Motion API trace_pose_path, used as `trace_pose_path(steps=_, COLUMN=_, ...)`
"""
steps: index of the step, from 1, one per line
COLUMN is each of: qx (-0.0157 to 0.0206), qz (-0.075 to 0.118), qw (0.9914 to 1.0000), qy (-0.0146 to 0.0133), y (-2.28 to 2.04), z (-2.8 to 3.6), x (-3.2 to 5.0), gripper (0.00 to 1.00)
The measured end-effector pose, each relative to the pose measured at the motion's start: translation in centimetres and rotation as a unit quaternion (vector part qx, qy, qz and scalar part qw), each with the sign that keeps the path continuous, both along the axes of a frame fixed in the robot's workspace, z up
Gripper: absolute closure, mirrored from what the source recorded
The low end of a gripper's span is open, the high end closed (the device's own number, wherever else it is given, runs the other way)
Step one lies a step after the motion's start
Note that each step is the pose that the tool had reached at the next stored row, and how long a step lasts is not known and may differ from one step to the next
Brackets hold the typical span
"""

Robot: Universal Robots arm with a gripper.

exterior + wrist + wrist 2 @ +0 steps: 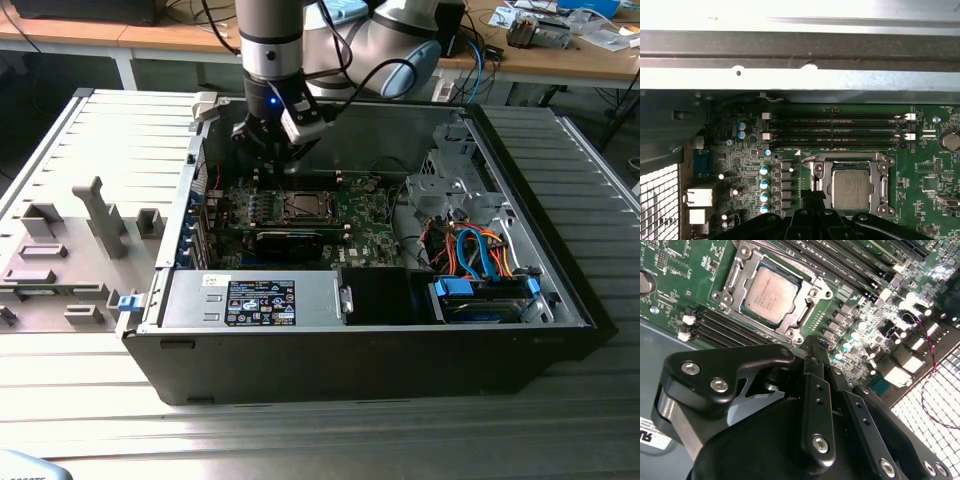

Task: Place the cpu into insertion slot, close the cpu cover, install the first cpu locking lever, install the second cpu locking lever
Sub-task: 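Install the first cpu locking lever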

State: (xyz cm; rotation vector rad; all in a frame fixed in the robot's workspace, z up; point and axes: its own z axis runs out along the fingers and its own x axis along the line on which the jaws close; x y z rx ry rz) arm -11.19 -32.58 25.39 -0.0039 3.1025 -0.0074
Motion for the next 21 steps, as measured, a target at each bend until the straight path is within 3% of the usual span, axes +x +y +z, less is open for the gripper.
trace_pose_path(steps=10, qx=0.0002, qz=0.0, qw=1.0, qy=0.0, y=0.0, z=0.0, x=-1.25, gripper=0.89)
trace_pose_path(steps=21, qx=0.0002, qz=0.0, qw=1.0, qy=0.0001, y=0.0, z=-0.02, x=-2.06, gripper=0.89)
